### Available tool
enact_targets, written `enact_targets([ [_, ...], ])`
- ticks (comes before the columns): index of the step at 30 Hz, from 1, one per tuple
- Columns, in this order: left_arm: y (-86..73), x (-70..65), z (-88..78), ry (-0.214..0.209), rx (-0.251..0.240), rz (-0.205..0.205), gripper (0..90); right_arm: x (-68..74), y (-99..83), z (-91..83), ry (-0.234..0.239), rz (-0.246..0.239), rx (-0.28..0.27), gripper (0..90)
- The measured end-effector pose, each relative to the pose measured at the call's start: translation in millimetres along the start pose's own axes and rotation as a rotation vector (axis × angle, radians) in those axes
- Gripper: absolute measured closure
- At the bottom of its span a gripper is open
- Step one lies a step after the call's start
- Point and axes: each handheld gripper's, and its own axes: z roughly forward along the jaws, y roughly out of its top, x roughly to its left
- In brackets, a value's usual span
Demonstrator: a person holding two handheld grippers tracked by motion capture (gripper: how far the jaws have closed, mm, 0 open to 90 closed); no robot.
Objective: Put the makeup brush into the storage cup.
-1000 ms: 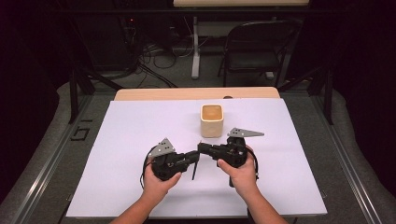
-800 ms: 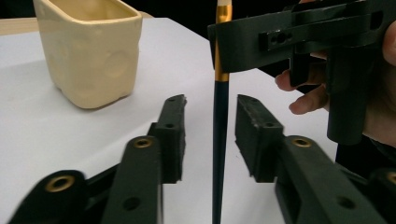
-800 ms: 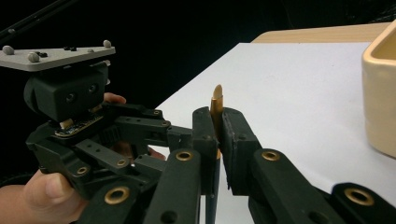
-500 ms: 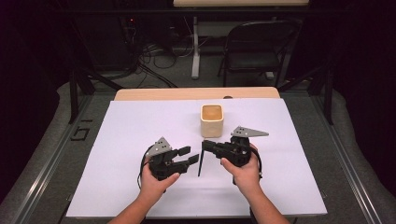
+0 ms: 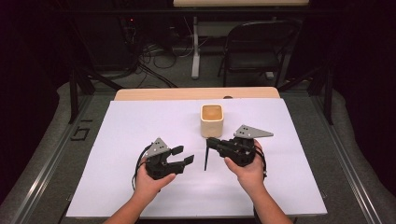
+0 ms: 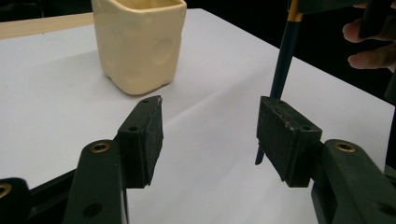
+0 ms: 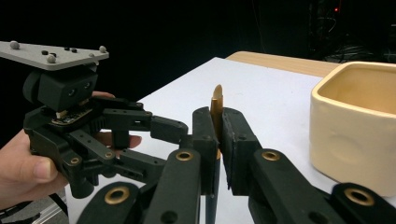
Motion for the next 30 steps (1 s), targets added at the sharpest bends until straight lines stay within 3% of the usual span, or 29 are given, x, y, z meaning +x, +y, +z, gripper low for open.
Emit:
enact_targets([
  [4, -0.2, 3.7, -5.5, 0.023, 0.003, 0.002, 37.5, -0.1, 1.7, -3.0, -0.041, -0.058, 0.010, 84.8],
  [11, -5.6, 15.8, -15.3, 0.064, 0.010, 0.004, 35.9, -2.3, 5.6, -11.6, -0.111, -0.113, 0.001, 84.8],
  [15, -9.1, 22.2, -20.6, 0.086, 0.007, -0.009, 36.8, -6.7, 7.0, -15.5, -0.133, -0.113, -0.009, 84.8],
  [22, -12.5, 32.4, -32.9, 0.146, 0.006, 0.004, 35.8, -11.1, 8.9, -19.3, -0.156, -0.117, -0.016, 84.8],
  [30, -19.1, 38.5, -41.6, 0.156, 0.025, -0.033, 35.3, -14.1, 10.9, -21.0, -0.167, -0.113, -0.016, 84.8],
])
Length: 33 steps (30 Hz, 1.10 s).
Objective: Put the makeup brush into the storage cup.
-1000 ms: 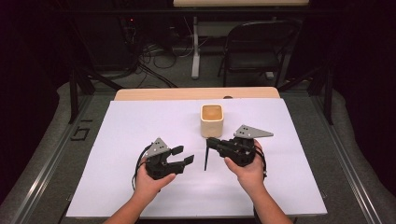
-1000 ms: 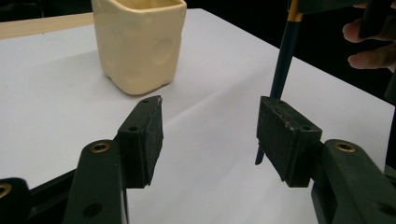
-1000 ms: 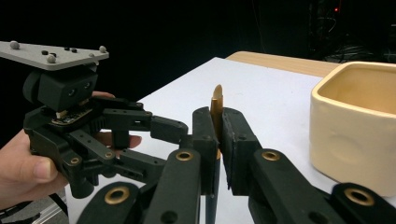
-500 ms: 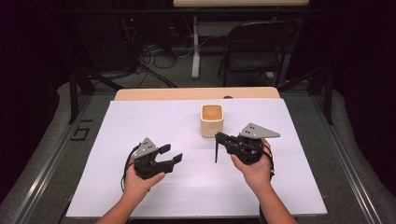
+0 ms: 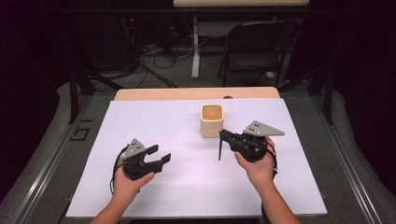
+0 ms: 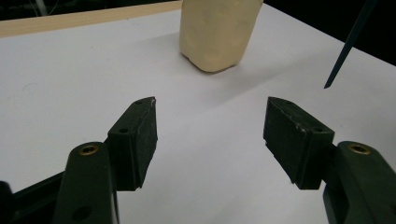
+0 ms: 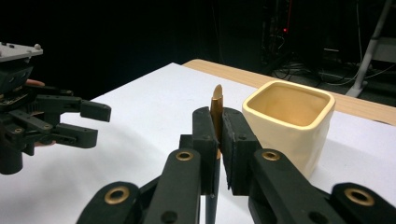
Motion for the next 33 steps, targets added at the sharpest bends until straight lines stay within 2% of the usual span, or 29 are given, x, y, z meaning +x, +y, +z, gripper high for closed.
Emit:
enact_targets([
  [3, -2.3, 2.2, -2.1, -0.001, -0.012, 0.002, 34.4, -1.6, 1.9, -0.3, -0.006, 0.003, -0.009, 84.8],
  [5, -3.9, 3.2, -3.3, 0.016, -0.015, 0.010, 32.7, -3.2, 3.0, 0.1, -0.006, 0.007, -0.015, 84.8],
  [8, -6.3, 5.4, -4.9, 0.027, -0.017, -0.012, 32.6, -4.8, 4.6, 1.1, -0.007, 0.004, -0.010, 84.8],
  [11, -7.8, 7.1, -5.2, 0.035, 0.008, -0.022, 32.5, -6.0, 5.9, 3.2, -0.011, -0.002, -0.007, 84.8],
  [14, -9.4, 8.2, -5.6, 0.058, 0.024, -0.010, 32.5, -6.7, 7.5, 5.0, -0.010, -0.001, -0.002, 84.8],
  [16, -9.5, 8.1, -6.3, 0.058, 0.025, -0.021, 33.2, -6.4, 9.1, 7.3, -0.011, -0.005, -0.015, 84.8],
  [18, -9.3, 8.2, -7.1, 0.067, 0.028, -0.016, 33.2, -6.4, 10.9, 7.5, -0.010, -0.009, -0.009, 84.8],
  [21, -9.2, 8.8, -6.1, 0.057, 0.035, -0.012, 33.0, -7.0, 13.3, 8.0, -0.007, -0.006, -0.012, 84.8],
  [26, -9.8, 10.1, -6.0, 0.087, 0.066, -0.017, 33.4, -7.7, 15.9, 9.0, -0.005, -0.009, -0.014, 84.8],
  [28, -10.9, 11.4, -5.8, 0.085, 0.060, -0.008, 33.4, -8.1, 17.1, 10.0, -0.005, -0.013, -0.009, 84.8],
  [29, -11.5, 12.5, -5.8, 0.103, 0.075, 0.016, 33.2, -8.0, 17.3, 10.4, -0.005, -0.013, -0.010, 84.7],
  [33, -12.2, 13.9, -6.4, 0.086, 0.059, 0.006, 29.5, -10.2, 19.1, 12.2, -0.012, -0.024, -0.010, 84.8],
])
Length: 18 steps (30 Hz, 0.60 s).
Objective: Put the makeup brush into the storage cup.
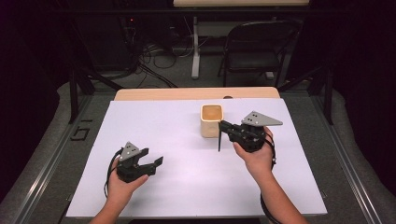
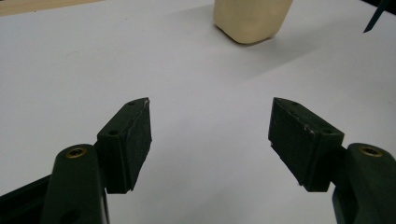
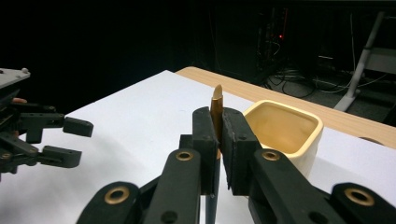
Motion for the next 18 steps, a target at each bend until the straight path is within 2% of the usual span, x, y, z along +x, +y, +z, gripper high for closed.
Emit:
enact_targets([
  [3, 1.4, 0.3, -1.2, -0.009, -0.016, -0.002, 20.2, -2.4, 1.1, 1.4, -0.011, -0.004, 0.004, 84.7],
  [5, 1.3, 0.8, -2.1, 0.000, -0.034, 0.005, 18.7, -3.8, 1.7, 2.6, -0.012, -0.005, -0.002, 84.8],
  [7, 1.2, 2.2, -2.3, 0.009, -0.029, -0.015, 15.2, -5.1, 2.7, 3.5, -0.020, -0.007, -0.001, 84.8],
  [10, -0.2, 3.8, -2.2, 0.037, -0.020, -0.027, 15.7, -7.0, 3.8, 4.9, -0.029, -0.016, 0.000, 84.7],
  [16, -3.9, 9.2, -8.2, 0.013, -0.055, -0.052, 15.7, -12.9, 6.2, 8.5, -0.036, -0.011, -0.004, 84.7],
  [18, -4.7, 10.5, -9.2, 0.017, -0.060, -0.060, 15.7, -14.9, 7.7, 9.9, -0.044, -0.013, -0.006, 84.7],
])
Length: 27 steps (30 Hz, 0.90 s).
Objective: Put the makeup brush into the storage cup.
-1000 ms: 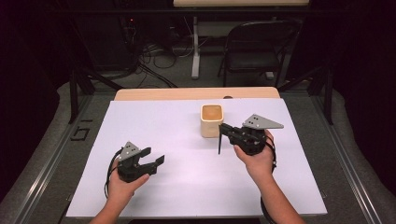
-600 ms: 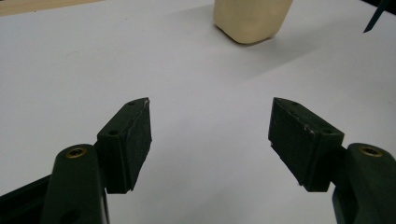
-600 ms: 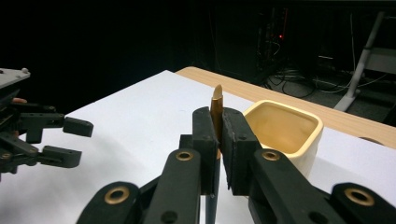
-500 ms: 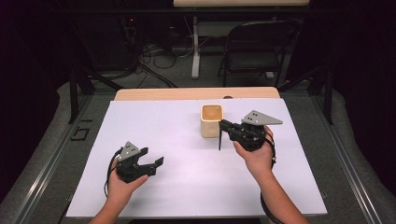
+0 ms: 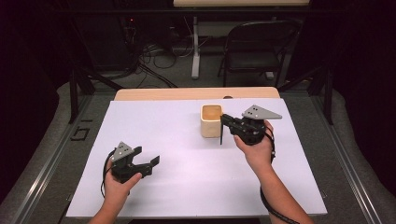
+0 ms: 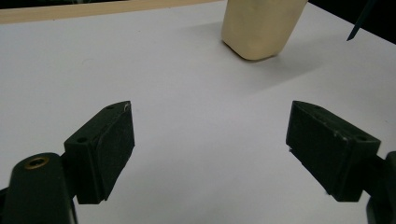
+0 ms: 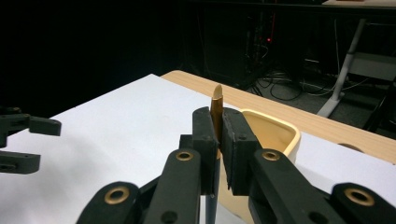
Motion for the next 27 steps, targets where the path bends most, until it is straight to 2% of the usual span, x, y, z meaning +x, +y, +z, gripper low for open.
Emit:
enact_targets([
  [2, -0.7, 1.6, -0.8, -0.009, -0.008, 0.012, 15.7, -2.5, 1.6, 1.3, -0.006, -0.007, 0.002, 84.7],
  [5, -1.3, 2.5, -1.1, -0.001, 0.001, 0.017, 15.7, -6.3, 3.3, 2.8, -0.018, -0.010, 0.007, 84.7],
  [16, -3.4, 5.6, -0.5, 0.021, 0.001, 0.012, 15.8, -24.3, 9.7, 9.3, -0.056, -0.001, 0.018, 84.7],
  [27, -4.6, 5.3, 0.3, 0.028, 0.009, 0.023, 15.8, -34.5, 19.0, 13.0, -0.082, -0.003, 0.016, 84.7],
])
